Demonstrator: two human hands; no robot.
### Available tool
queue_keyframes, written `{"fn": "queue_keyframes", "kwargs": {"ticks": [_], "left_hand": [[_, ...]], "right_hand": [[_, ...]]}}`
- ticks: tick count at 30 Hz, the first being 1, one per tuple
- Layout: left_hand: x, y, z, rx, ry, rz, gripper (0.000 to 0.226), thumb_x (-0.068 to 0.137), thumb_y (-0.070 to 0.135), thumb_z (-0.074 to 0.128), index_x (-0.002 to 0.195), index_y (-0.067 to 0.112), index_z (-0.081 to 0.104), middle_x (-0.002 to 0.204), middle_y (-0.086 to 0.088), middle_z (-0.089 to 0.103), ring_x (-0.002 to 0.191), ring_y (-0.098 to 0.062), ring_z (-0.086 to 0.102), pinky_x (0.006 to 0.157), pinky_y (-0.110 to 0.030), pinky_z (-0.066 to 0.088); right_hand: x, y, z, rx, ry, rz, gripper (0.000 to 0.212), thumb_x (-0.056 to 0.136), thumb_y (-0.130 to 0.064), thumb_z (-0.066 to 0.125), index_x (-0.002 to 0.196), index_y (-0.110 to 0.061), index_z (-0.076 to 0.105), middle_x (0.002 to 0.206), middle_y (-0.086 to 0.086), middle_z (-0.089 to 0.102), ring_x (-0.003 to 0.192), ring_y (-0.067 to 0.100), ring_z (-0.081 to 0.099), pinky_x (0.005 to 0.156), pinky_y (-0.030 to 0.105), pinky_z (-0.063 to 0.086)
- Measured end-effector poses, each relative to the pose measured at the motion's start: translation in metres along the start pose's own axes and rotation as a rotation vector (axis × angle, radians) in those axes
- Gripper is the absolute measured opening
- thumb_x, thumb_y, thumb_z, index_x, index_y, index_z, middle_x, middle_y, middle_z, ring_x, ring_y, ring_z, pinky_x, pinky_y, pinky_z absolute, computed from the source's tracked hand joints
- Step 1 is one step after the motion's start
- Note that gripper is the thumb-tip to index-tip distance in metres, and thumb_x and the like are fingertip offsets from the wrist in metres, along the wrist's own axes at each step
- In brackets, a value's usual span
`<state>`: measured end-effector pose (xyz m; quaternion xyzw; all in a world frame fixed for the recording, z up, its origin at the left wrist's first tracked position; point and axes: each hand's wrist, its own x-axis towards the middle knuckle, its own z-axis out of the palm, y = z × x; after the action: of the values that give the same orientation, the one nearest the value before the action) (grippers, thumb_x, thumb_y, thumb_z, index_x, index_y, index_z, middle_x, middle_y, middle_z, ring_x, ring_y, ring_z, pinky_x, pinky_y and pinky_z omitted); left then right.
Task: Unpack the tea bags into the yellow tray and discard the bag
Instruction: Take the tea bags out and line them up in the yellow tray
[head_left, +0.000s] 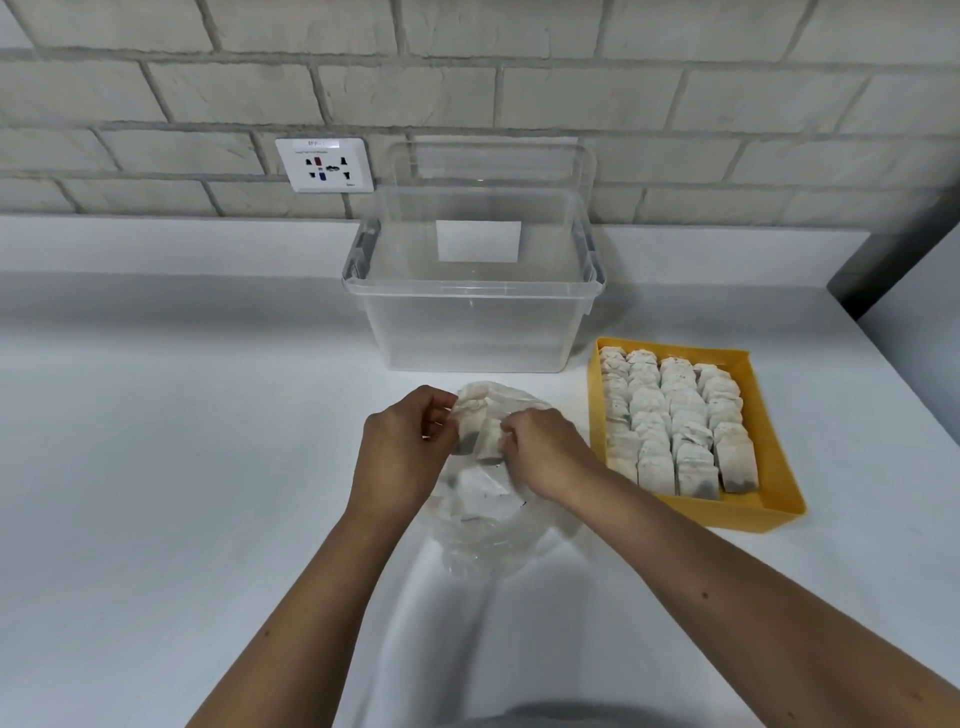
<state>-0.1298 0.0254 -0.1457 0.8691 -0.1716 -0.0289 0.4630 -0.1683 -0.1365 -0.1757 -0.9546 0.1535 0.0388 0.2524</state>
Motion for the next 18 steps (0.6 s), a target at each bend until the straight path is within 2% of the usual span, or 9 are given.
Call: {"fn": "queue_keyframes", "kwargs": {"ticks": [5,8,10,13,15,18], "left_hand": [[0.003,-0.005,0.0,-0.001,-0.006,-0.014,0.02,0.086,0.006,0.066,0.091,0.025,0.068,0.074,0.016,0.067,0.079,0.003,0.062,0.066,-0.005,0.044],[0.005,-0.007,-0.001,0.013,-0.007,-0.014,0.017,0.085,0.007,0.067,0.094,0.022,0.07,0.074,0.016,0.067,0.077,0.002,0.063,0.068,-0.008,0.046],[0.006,-0.007,-0.001,0.021,-0.006,-0.027,0.017,0.085,0.008,0.067,0.093,0.023,0.07,0.074,0.018,0.066,0.075,0.006,0.062,0.066,-0.006,0.044],[0.005,-0.006,-0.002,0.031,-0.008,-0.045,0.018,0.085,0.009,0.067,0.092,0.025,0.069,0.072,0.02,0.064,0.07,0.011,0.06,0.064,-0.003,0.042],[0.005,-0.004,-0.003,0.041,-0.004,-0.053,0.016,0.086,0.01,0.067,0.094,0.023,0.07,0.07,0.021,0.064,0.068,0.008,0.061,0.063,-0.003,0.041],[0.004,0.002,-0.004,0.039,0.003,-0.046,0.017,0.086,0.011,0.067,0.097,0.022,0.071,0.069,0.019,0.065,0.066,0.006,0.061,0.062,-0.003,0.039]], "right_hand": [[0.016,-0.006,0.016,-0.091,0.062,0.063,0.024,0.095,-0.026,0.054,0.107,-0.011,0.068,0.111,0.008,0.068,0.101,0.026,0.063,0.072,0.024,0.038],[0.019,-0.007,0.017,-0.125,0.071,0.065,0.026,0.09,-0.029,0.058,0.111,-0.015,0.065,0.111,0.008,0.068,0.101,0.027,0.063,0.074,0.027,0.043],[0.021,-0.007,0.015,-0.118,0.044,0.07,0.024,0.086,-0.029,0.062,0.104,-0.014,0.066,0.107,0.009,0.069,0.098,0.028,0.064,0.071,0.028,0.042],[0.019,-0.009,0.007,-0.099,-0.003,0.073,0.008,0.081,-0.02,0.063,0.083,-0.013,0.066,0.096,0.009,0.07,0.088,0.027,0.064,0.064,0.026,0.039],[0.008,-0.014,-0.003,-0.081,0.002,0.03,0.008,0.08,-0.016,0.062,0.081,-0.011,0.068,0.088,0.007,0.069,0.082,0.026,0.063,0.065,0.026,0.045],[-0.022,-0.014,-0.031,-0.034,0.084,-0.026,0.01,0.083,-0.024,0.066,0.087,-0.015,0.069,0.081,0.004,0.069,0.075,0.024,0.065,0.073,0.031,0.052]]}}
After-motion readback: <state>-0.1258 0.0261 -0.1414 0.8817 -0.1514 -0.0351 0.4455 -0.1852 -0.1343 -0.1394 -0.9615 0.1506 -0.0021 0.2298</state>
